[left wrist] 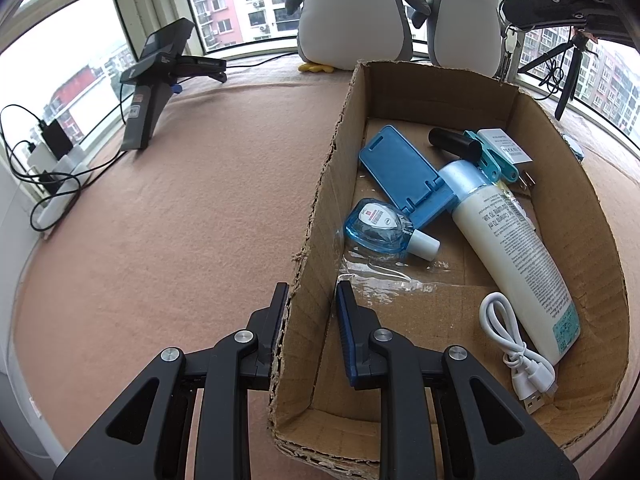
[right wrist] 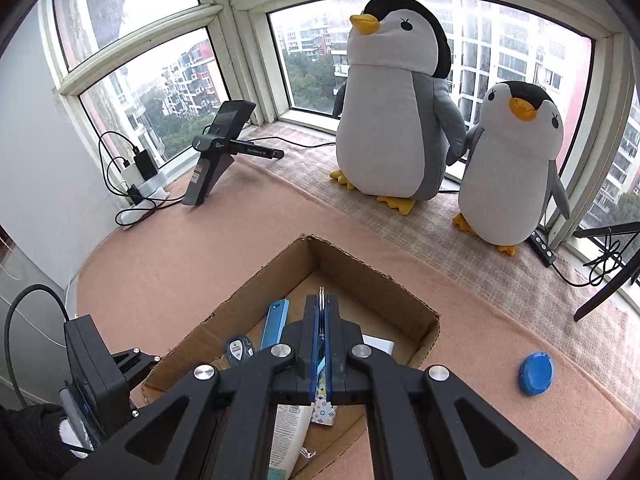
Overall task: Organize rigid objects
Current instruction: 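Carry the keys into the box and open the right gripper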
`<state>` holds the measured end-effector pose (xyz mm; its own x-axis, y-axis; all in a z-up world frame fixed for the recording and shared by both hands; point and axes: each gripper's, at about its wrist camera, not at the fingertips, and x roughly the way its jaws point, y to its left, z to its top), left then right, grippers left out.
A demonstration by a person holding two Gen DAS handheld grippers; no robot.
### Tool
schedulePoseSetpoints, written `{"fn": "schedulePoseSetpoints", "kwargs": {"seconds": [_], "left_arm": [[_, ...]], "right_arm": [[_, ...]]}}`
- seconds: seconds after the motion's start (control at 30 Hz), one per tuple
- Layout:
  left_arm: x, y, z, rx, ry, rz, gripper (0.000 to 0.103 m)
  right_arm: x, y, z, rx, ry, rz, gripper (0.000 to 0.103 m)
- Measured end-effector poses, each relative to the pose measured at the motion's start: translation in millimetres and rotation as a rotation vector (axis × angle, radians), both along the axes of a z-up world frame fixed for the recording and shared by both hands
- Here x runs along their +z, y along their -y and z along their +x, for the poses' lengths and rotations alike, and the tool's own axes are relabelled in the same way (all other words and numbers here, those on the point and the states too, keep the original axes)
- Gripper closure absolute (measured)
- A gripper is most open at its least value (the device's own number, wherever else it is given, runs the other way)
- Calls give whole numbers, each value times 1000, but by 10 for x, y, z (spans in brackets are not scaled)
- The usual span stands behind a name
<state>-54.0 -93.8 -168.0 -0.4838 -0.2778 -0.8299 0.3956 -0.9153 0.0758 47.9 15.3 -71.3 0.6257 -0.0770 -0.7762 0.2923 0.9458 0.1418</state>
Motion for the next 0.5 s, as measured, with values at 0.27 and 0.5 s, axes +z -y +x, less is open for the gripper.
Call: {"fn": "schedulePoseSetpoints", "kwargs": {"seconds": [0.27, 0.5], "left_arm": [[2, -1, -1, 1, -2, 1, 83], [2, 0, 0, 2, -1, 1, 83]], "right_arm": [[-226, -73, 357, -13, -36, 68, 101], [-422, -81, 501, -9, -82, 84, 101]]}}
